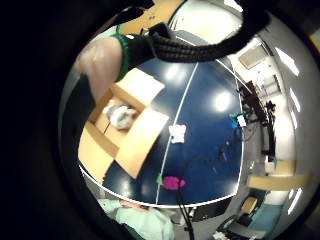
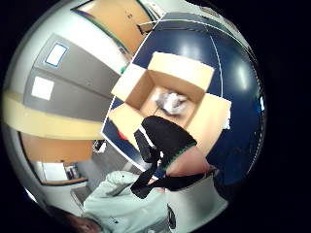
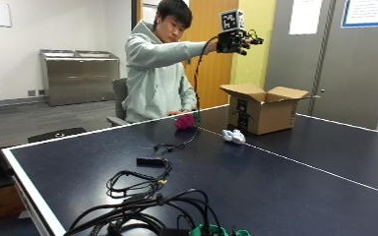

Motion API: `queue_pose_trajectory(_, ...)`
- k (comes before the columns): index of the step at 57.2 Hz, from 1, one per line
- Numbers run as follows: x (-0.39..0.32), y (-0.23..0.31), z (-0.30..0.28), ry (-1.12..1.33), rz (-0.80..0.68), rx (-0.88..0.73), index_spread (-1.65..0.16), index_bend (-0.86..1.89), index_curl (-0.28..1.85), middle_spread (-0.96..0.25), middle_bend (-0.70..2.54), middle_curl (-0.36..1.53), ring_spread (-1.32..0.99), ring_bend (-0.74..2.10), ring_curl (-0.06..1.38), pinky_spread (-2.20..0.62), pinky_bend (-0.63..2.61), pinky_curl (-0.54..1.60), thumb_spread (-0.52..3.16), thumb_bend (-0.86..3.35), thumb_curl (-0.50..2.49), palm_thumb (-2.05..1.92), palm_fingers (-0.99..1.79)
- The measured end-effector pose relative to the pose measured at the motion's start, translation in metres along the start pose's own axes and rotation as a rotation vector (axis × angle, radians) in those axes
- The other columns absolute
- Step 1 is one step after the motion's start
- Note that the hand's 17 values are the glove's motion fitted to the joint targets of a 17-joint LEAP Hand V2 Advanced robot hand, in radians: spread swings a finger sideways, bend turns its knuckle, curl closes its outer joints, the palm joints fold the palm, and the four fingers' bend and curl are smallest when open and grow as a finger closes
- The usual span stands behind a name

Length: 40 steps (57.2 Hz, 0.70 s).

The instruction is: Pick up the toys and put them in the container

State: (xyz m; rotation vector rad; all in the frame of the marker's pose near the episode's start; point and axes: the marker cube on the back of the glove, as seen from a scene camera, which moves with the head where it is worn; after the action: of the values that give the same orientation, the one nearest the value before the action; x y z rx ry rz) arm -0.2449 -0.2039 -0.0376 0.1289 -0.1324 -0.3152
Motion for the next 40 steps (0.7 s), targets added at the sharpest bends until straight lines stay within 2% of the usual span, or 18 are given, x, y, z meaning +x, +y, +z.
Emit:
queue_pose_trajectory(2, 0.011, 0.005, -0.002, -0.026, -0.032, 0.01, -0.3, 0.1, 0.44, -0.11, 0.17, 0.37, -0.04, 0.23, 0.28, -0.01, 1.09, 0.47, 1.08, -0.04, 0.54, -0.03, -0.16)
queue_pose_trajectory(3, 0.019, 0.006, -0.002, -0.016, 0.0, 0.016, -0.3, 0.1, 0.43, -0.11, 0.17, 0.37, -0.03, 0.22, 0.28, -0.01, 1.07, 0.46, 1.09, -0.04, 0.53, -0.04, -0.16)
queue_pose_trajectory(6, 0.051, 0.003, 0.003, 0.083, 0.247, 0.028, -0.3, 0.11, 0.41, -0.11, 0.18, 0.37, -0.02, 0.22, 0.28, 0.01, 1.03, 0.44, 1.13, -0.04, 0.49, -0.04, -0.14)
queue_pose_trajectory(9, 0.077, 0.007, 0.008, 0.107, 0.348, 0.036, -0.3, 0.12, 0.39, -0.1, 0.19, 0.38, -0.02, 0.22, 0.28, 0.02, 0.98, 0.42, 1.16, -0.04, 0.47, -0.03, -0.12)
queue_pose_trajectory(24, 0.167, 0.031, 0.073, 0.114, 0.501, -0.063, -0.28, 0.13, 0.34, -0.08, 0.18, 0.37, -0.01, 0.2, 0.29, 0.05, 0.87, 0.37, 1.25, -0.03, 0.37, -0.02, -0.1)
queue_pose_trajectory(40, 0.205, 0.049, 0.192, 0.195, 0.652, -0.345, -0.25, 0.16, 0.33, -0.01, 0.14, 0.33, 0.01, 0.16, 0.27, 0.06, 0.86, 0.36, 1.27, -0.02, 0.33, -0.02, -0.15)
